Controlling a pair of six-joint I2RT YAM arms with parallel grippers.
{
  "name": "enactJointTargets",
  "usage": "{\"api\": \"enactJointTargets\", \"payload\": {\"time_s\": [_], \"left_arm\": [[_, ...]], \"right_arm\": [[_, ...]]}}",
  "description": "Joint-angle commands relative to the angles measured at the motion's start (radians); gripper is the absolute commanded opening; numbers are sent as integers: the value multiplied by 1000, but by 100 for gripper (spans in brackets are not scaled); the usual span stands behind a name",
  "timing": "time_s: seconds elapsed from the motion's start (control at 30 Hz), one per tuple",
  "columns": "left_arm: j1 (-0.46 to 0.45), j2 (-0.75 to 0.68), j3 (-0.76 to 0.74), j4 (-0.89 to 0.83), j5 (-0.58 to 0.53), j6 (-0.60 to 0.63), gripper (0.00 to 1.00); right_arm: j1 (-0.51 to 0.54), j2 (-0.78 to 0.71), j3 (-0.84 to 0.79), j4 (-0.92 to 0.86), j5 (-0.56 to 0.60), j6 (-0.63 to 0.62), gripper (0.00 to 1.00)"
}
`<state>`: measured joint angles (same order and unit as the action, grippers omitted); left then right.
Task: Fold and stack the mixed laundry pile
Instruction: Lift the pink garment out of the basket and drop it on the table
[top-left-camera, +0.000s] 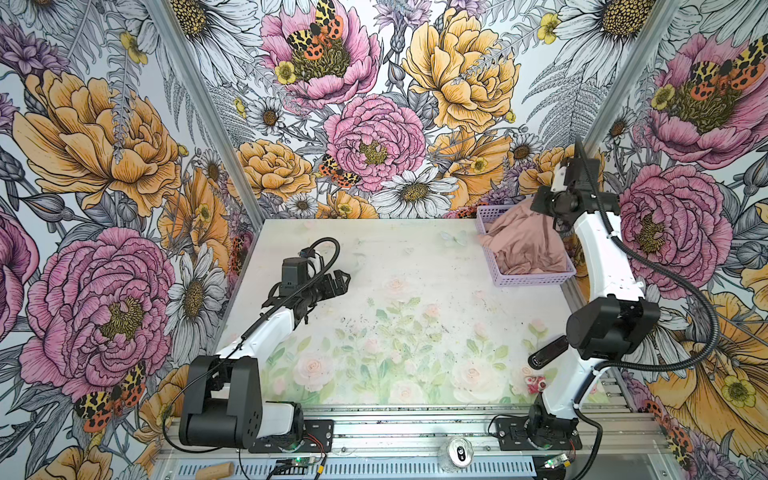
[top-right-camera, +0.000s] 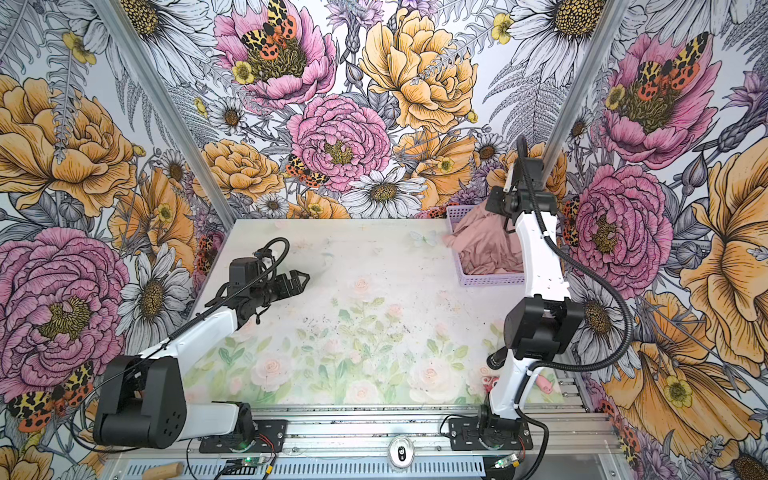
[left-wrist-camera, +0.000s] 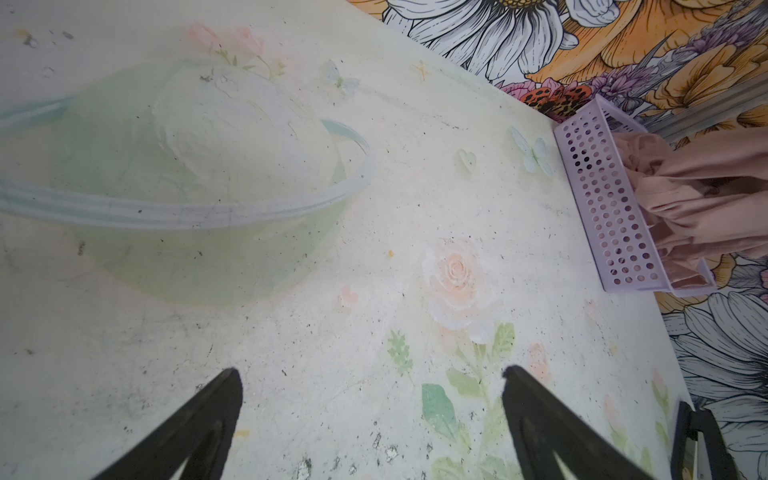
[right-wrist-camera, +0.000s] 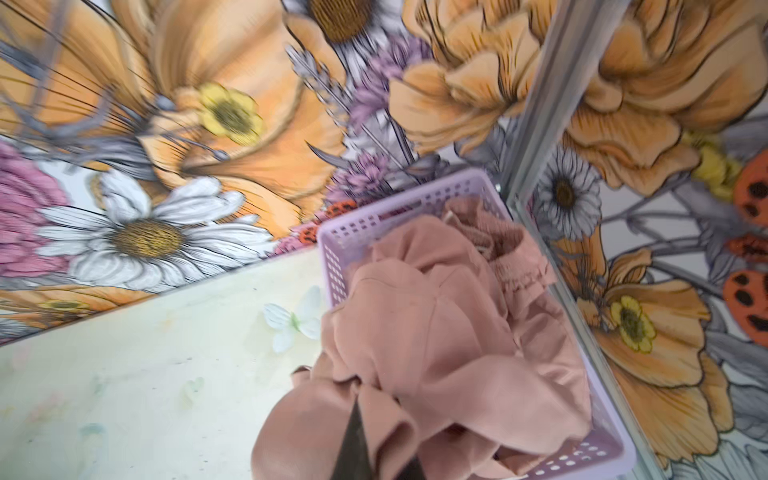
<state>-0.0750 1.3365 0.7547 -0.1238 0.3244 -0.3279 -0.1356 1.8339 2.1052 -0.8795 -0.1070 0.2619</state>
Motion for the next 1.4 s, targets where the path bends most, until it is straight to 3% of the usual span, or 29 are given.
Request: {"api": "enactJointTargets", "payload": {"time_s": [0.0,0.2,0.6,0.83,1.03,1.17,1.37], "left_arm": [[-7,-40,9,27,-19,-9,99],[-4,-86,-5,17,-35,-8,99],[29,-193,0,-41,-64,-3,99],[48,-242,2,-76,-94,-3,99],[81,-308,0,-128,-165,-10,99],[107,-353,-1,-155,-203,-14,99],[117,-368,8,-172,-212,-20,99]], "right_arm": [[33,-65,78,20,-79,-16,0],[102,-110,243,18,-225,-6,0],[335,-109,506,13,-475,37,0],[492,-23,634,23,-562,134,0],[604,34,639,91,-609,261,0],[612,20,470,92,-593,304,0],[591,-141,-96,132,-460,217,0]]}}
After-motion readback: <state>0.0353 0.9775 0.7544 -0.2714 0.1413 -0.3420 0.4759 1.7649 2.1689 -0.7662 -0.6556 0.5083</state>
